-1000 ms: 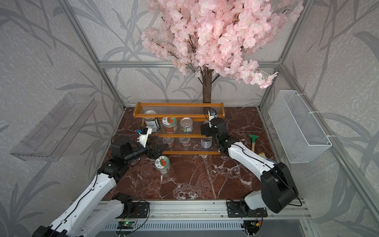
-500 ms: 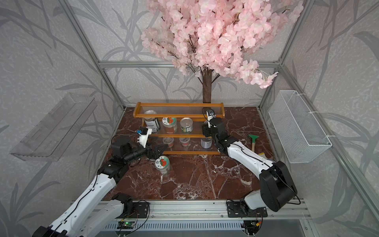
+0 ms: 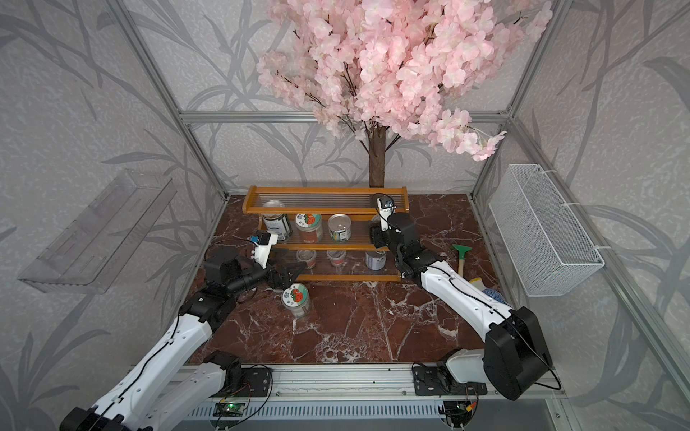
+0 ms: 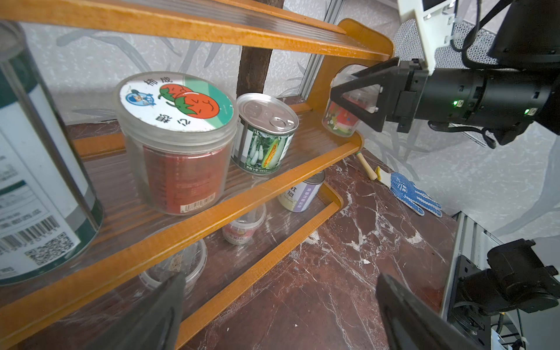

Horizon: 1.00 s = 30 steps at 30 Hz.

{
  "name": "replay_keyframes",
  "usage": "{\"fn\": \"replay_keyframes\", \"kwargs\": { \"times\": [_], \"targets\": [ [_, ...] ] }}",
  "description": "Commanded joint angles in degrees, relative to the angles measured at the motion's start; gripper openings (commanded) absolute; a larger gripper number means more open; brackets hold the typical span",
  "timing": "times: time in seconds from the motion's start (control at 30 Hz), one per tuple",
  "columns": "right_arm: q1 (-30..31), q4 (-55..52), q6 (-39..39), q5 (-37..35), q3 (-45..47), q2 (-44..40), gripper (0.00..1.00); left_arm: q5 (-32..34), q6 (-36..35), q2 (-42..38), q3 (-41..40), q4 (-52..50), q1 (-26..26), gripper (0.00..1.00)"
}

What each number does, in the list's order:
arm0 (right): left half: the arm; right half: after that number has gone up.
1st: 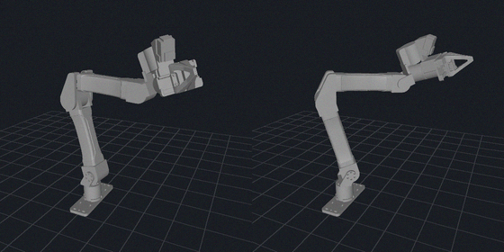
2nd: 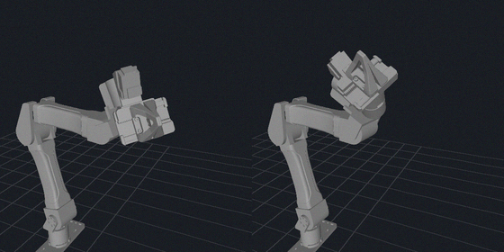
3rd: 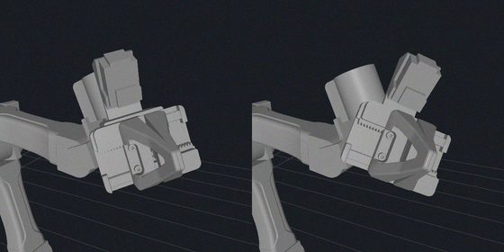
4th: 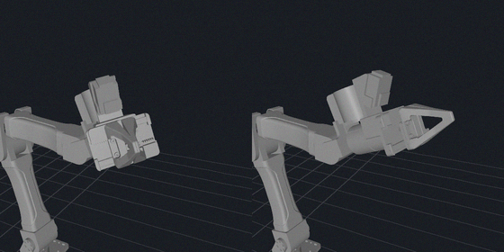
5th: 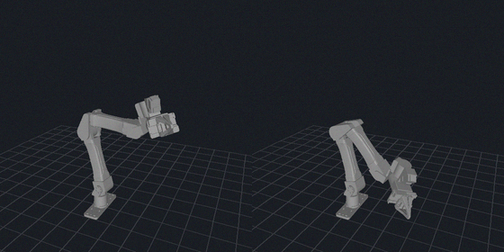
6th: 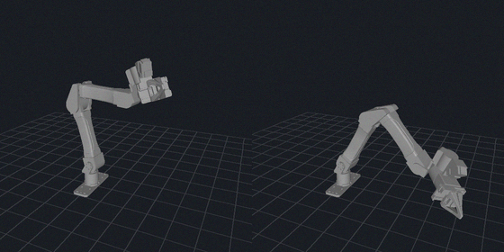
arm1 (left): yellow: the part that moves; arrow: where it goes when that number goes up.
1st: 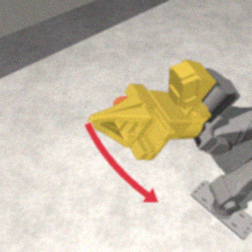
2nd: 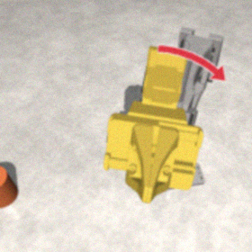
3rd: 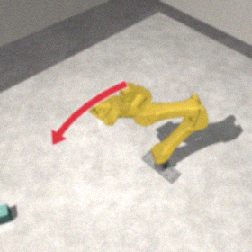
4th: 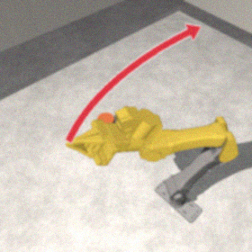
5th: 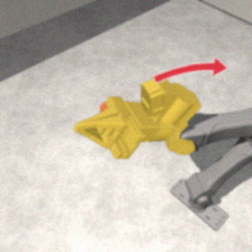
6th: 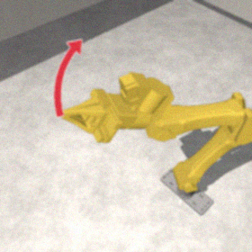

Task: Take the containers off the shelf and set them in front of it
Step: 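Pick up a container from the shelf, then place the container at the center of the board.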

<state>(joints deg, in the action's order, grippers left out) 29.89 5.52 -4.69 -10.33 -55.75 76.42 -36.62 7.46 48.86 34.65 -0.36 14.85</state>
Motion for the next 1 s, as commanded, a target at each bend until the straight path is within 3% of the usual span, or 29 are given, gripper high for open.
{"fn": "replay_keyframes", "kwargs": {
  "times": [0.0,0.27,0.43,0.77,0.97],
  "targets": [
    [0.71,-2.12,0.02,4.17,0.18,-3.1,0.68,-0.94,-0.62,0.28,0.4,1.22,-0.02,1.0],
    [7.09,-3.79,2.98,16.27,6.55,-12.06,0.68,-2.17,-1.13,0.6,1.0,-0.02,0.0,1.0],
    [14.76,6.36,1.09,19.92,15.73,-12.71,0.68,-0.16,-2.09,-0.14,1.02,-2.16,-0.09,1.0],
    [23.39,31.82,1.64,21.05,23.44,3.65,0.69,2.66,-1.93,-0.76,1.72,-4.19,-0.01,1.0],
    [23.5,42.44,2.99,21.82,23.27,15.48,0.69,2.68,-1.64,-0.94,2.0,-4.46,-0.04,1.0]
  ]
}}
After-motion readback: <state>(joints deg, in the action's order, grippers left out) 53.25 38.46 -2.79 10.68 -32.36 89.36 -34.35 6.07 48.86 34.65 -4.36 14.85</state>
